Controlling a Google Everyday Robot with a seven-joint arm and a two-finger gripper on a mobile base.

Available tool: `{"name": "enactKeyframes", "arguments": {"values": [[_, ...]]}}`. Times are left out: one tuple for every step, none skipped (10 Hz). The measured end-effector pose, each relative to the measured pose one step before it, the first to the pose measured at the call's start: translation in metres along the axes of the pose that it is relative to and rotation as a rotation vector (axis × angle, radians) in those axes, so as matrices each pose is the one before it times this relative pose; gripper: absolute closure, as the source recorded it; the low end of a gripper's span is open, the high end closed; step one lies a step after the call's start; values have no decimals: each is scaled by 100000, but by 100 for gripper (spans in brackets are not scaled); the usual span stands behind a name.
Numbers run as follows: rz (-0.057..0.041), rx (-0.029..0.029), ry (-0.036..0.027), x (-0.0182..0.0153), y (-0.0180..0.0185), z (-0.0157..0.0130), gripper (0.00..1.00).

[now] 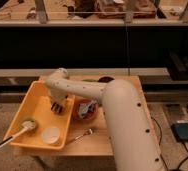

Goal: Wipe tray with eraser

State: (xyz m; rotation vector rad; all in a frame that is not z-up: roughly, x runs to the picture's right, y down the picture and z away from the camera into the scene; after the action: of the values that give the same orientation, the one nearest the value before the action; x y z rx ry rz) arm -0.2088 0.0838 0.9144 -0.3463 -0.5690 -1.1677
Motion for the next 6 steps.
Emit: {"name": "enactKeyframes", "arguments": {"values": [[1605,-1181,1494,273,1984,-499,100],[-631,-781,-264,-730,1405,-430,100],[-1464,-408,9,-696,839,-338,100],[-1829,-434,427,-626,549,-274,100],[-3181,-351,871,-803,-167,-243,100],[-2941,165,-470,-1206,-685,-144,100]]}}
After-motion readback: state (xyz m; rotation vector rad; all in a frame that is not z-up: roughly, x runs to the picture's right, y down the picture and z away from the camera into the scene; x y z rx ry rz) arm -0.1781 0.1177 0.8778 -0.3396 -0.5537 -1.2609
